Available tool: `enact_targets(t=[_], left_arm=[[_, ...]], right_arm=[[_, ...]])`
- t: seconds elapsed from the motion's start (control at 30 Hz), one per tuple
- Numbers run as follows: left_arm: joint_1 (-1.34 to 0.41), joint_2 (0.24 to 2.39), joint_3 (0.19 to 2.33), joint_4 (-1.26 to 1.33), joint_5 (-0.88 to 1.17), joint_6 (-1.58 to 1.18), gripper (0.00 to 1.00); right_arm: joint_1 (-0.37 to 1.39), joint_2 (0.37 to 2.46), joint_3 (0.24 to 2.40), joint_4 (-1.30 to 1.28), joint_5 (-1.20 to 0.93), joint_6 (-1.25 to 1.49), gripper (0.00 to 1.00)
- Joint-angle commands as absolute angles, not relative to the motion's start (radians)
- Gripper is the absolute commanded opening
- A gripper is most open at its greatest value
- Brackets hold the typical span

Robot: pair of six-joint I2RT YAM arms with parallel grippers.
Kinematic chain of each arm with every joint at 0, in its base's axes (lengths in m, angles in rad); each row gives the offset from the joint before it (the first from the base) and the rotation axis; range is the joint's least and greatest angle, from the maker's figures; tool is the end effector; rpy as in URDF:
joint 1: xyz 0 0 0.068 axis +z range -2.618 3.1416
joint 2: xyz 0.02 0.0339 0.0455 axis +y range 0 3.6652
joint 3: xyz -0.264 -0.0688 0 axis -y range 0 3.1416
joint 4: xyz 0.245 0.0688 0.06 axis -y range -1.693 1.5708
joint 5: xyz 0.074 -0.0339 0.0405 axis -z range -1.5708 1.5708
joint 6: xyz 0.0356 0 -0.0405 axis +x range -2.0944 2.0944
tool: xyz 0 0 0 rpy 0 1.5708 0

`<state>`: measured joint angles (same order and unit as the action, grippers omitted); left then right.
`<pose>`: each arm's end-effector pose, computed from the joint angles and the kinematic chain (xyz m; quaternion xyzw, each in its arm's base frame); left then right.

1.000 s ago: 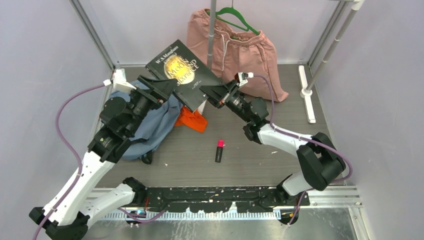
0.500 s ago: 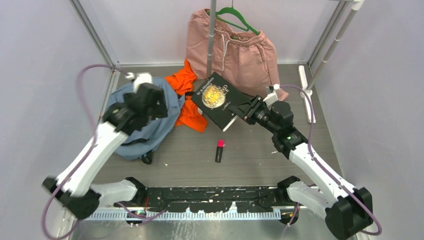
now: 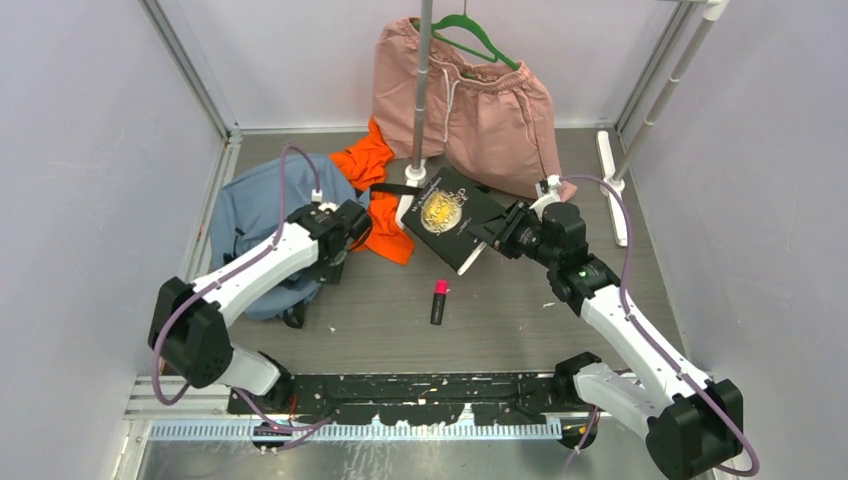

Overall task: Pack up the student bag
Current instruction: Place the book in the student bag.

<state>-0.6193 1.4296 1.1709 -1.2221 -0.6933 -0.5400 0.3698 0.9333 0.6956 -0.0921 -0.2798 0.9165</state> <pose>0.2120 -0.1232 0.2692 0.0220 0.9394 0.2608 0.2213 0.1992 0.0878 0.2912 0.1394 0.7976 0.4361 0.3927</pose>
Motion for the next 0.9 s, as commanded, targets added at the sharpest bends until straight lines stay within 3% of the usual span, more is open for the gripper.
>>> enact_targets(t=[0.0, 0.07, 0.13, 0.17, 0.5, 0.7, 0.87], left_arm=[[-0.565, 1.466, 1.126, -1.138, -0.686, -0.537, 0.89], [-0.531, 1.475, 1.129, -1.122, -0.667, -0.524, 0.72], [-0.517, 1.480, 1.148, -1.120, -0.650, -0.513, 0.15], [-0.513, 1.478, 1.170, -1.135, -0.638, -0.516, 0.02], [-0.500, 1.241, 1.532, -1.104, -0.446, -0.454, 0.00], [-0.483, 1.228, 1.689, -1.054, -0.350, -0.443, 0.00], [-0.466, 1.270, 1.719, -1.045, -0.329, -0.437, 0.00]], right_arm=[[0.366, 0.934, 0.734, 0.140, -0.340, 0.970, 0.01], [0.366, 0.936, 0.731, 0.140, -0.346, 0.971, 0.01], [0.366, 0.933, 0.725, 0.141, -0.350, 0.972, 0.01], [0.366, 0.930, 0.723, 0.141, -0.351, 0.971, 0.01], [0.367, 0.926, 0.690, 0.198, -0.390, 1.008, 0.01], [0.371, 1.007, 0.644, 0.585, -0.574, 1.195, 0.01], [0.490, 1.119, 0.703, 0.665, -0.660, 1.230, 0.01]])
